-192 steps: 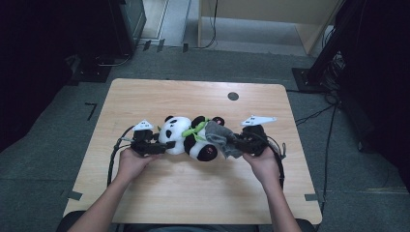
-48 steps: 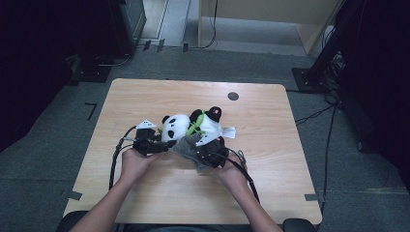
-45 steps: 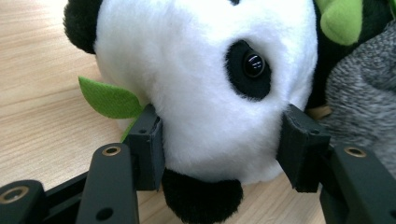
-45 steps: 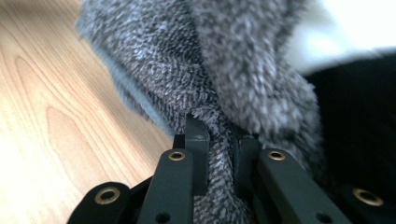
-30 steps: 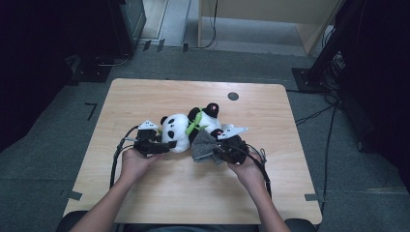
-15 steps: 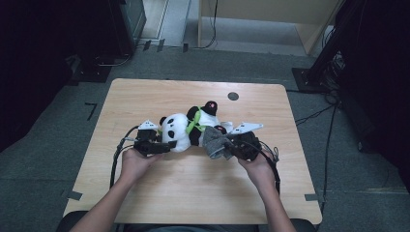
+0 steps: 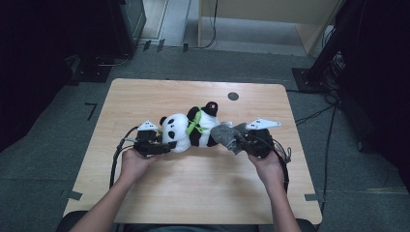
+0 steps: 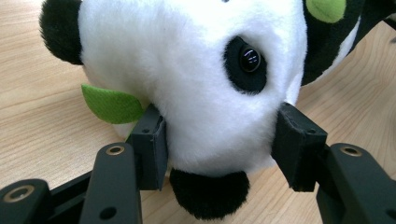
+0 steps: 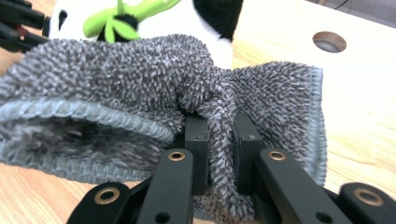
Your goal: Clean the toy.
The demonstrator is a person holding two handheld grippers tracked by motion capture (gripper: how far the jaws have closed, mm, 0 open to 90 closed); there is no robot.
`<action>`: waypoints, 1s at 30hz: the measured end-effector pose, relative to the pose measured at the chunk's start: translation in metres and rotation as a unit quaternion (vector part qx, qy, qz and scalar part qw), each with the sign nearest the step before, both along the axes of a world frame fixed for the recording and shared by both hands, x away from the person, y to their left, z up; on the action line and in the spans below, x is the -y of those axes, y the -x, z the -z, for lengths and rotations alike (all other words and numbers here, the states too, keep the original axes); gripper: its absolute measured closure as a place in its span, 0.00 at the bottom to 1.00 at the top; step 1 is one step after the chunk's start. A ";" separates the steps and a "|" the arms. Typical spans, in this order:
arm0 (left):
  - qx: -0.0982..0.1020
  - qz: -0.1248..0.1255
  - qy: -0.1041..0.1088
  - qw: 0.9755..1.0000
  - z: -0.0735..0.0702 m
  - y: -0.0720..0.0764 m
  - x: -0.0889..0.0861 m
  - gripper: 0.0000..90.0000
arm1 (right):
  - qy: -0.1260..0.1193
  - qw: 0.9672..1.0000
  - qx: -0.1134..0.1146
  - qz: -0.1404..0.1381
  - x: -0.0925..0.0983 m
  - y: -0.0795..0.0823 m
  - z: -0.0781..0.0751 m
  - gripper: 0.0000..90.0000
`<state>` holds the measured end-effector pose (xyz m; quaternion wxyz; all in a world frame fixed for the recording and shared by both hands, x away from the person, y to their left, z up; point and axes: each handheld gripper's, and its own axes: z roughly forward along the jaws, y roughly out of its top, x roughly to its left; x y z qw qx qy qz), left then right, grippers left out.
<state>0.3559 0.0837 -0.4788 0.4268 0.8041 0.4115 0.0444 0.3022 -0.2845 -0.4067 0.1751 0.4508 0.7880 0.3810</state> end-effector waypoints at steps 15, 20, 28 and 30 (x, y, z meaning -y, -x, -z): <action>0.011 0.012 -0.004 1.000 0.001 0.000 -0.003 0.50 | -0.005 0.999 0.015 0.051 0.024 -0.001 -0.007 0.91; 0.011 0.012 -0.003 1.000 0.001 -0.001 -0.003 0.50 | -0.008 0.998 0.010 0.062 0.031 -0.002 -0.005 0.91; 0.007 0.017 0.002 1.000 0.000 -0.004 -0.006 0.50 | -0.002 0.998 0.007 0.063 0.031 -0.008 0.000 0.91; 0.007 0.018 0.003 1.000 0.000 -0.004 -0.006 0.49 | -0.006 0.997 0.006 0.072 0.037 -0.010 0.001 0.91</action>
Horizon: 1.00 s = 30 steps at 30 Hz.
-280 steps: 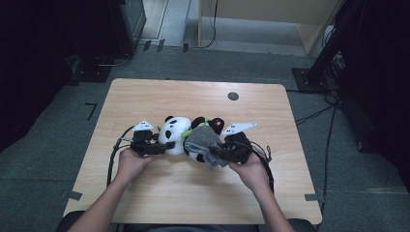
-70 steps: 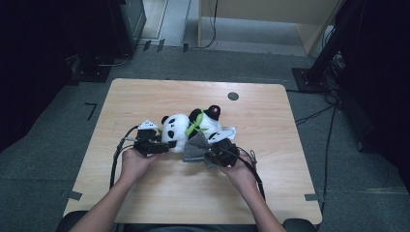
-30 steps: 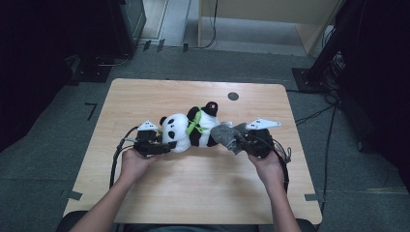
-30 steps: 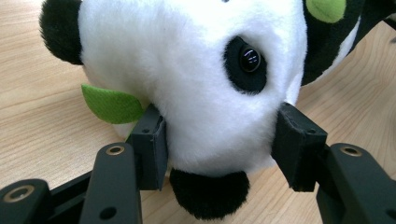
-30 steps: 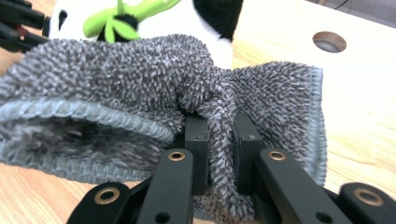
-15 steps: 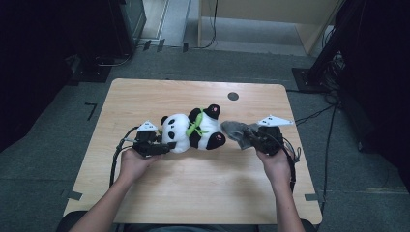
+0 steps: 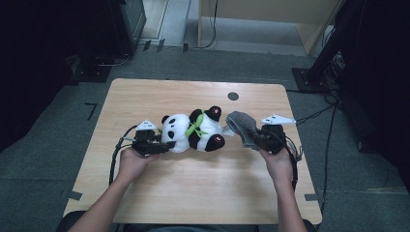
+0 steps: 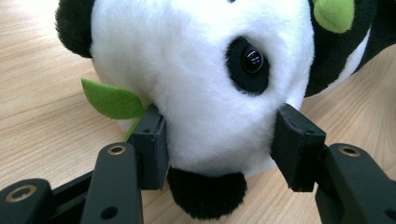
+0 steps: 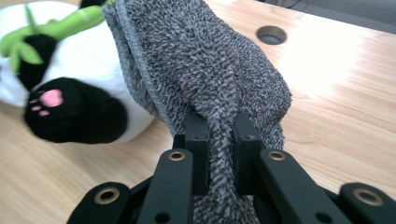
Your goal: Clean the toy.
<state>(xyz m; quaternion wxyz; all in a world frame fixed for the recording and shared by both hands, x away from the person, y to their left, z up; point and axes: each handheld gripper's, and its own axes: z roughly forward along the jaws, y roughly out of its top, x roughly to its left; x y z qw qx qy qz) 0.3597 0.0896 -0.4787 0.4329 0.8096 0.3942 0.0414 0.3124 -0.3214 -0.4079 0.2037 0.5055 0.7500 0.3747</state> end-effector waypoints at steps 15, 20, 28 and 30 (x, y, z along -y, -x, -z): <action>0.001 0.001 0.005 1.000 0.002 -0.001 -0.001 0.48 | -0.012 0.997 -0.015 0.073 0.046 -0.027 0.028 0.90; 0.000 0.002 0.007 1.000 0.002 -0.001 -0.002 0.47 | 0.012 0.995 -0.013 0.094 0.056 -0.033 0.035 0.90; -0.003 0.000 0.010 1.000 0.003 -0.002 -0.002 0.46 | 0.014 0.994 -0.046 0.099 0.058 -0.053 0.067 0.89; -0.003 0.000 0.010 1.000 0.003 -0.002 -0.002 0.46 | 0.013 0.994 -0.048 0.100 0.060 -0.058 0.074 0.88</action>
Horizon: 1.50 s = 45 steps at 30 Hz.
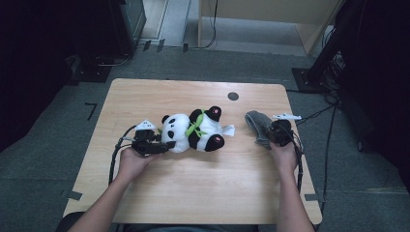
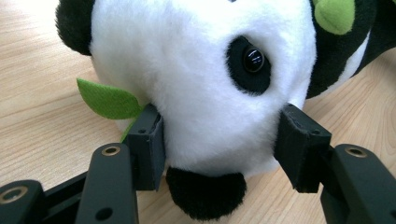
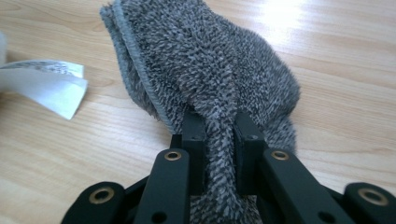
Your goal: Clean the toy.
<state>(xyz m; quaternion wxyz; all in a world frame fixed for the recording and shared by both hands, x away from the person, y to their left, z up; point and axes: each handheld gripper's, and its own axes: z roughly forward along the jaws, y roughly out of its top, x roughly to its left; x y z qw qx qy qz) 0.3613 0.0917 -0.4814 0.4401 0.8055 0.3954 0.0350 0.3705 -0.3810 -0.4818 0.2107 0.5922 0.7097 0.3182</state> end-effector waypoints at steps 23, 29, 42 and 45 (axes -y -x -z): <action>-0.005 -0.003 0.001 1.000 0.000 -0.001 0.000 0.43 | -0.065 0.998 0.017 0.008 0.008 -0.001 0.004 0.43; -0.009 -0.003 0.001 1.000 -0.001 -0.001 -0.001 0.41 | -0.070 0.997 0.033 -0.008 0.002 0.006 -0.007 0.40; -0.011 -0.008 -0.002 1.000 -0.004 -0.003 0.001 0.43 | -0.075 0.994 0.046 -0.063 -0.026 0.022 -0.019 0.37; -0.016 -0.010 0.001 1.000 -0.005 -0.004 0.000 0.45 | -0.081 0.993 0.050 -0.077 -0.034 0.026 -0.022 0.37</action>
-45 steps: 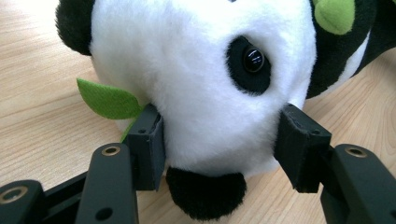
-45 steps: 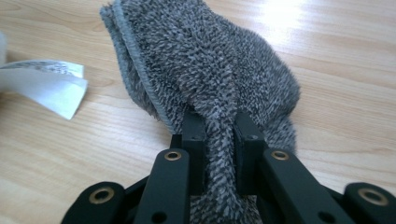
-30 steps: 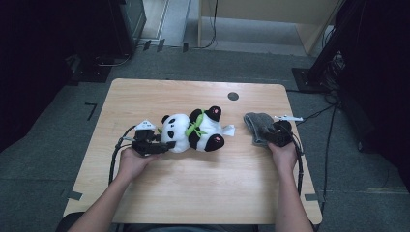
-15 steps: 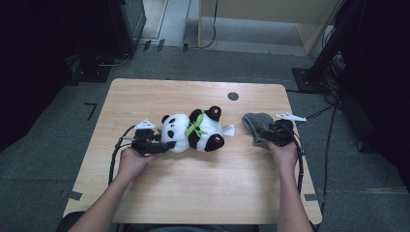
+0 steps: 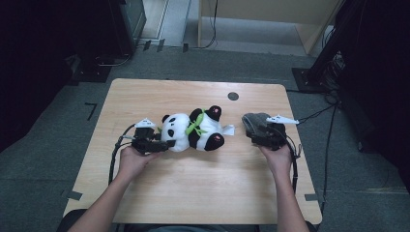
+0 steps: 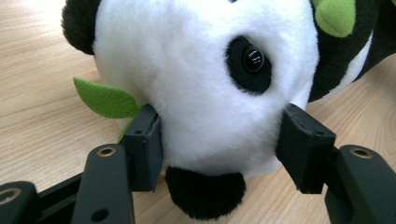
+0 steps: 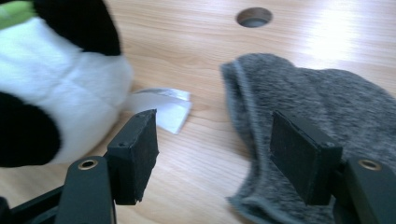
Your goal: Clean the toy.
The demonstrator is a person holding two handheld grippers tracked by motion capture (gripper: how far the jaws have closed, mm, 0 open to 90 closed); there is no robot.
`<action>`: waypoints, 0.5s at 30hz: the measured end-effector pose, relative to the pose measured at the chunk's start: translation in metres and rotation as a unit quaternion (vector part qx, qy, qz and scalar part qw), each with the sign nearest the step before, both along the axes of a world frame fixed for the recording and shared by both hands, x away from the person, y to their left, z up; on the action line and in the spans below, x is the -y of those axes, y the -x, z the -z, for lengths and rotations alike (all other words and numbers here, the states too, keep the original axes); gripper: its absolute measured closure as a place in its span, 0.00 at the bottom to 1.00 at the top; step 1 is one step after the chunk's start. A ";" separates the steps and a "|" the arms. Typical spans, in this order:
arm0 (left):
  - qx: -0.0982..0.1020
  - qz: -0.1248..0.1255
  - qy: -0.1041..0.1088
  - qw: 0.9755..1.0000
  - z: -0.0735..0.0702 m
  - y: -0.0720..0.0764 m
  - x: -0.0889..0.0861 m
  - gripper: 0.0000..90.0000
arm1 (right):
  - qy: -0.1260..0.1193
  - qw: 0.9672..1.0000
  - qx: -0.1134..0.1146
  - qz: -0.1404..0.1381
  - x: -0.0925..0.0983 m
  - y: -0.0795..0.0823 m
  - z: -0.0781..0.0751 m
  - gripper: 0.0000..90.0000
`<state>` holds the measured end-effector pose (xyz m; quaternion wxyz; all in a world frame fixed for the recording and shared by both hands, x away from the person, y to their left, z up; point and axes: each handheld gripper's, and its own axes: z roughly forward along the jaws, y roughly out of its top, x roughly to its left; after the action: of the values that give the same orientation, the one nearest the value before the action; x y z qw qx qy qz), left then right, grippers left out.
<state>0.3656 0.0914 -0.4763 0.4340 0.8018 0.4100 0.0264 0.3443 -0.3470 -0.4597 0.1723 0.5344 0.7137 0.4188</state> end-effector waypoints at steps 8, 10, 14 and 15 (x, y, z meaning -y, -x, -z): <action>-0.008 -0.004 0.010 1.000 -0.003 -0.004 -0.002 0.49 | -0.016 0.999 0.022 -0.047 -0.023 0.014 -0.006 0.37; -0.009 -0.006 0.012 1.000 -0.003 -0.005 -0.002 0.49 | -0.018 0.998 0.025 -0.056 -0.029 0.018 -0.008 0.37; -0.007 -0.006 0.012 1.000 -0.003 -0.005 -0.002 0.50 | -0.019 0.997 0.032 -0.073 -0.038 0.022 -0.010 0.37; -0.007 -0.006 0.012 1.000 -0.003 -0.004 -0.002 0.50 | -0.021 0.996 0.031 -0.077 -0.040 0.023 -0.010 0.37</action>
<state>0.3701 0.0936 -0.4731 0.4405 0.7940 0.4186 0.0181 0.3218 -0.3069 -0.4497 0.1504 0.4680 0.7383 0.4618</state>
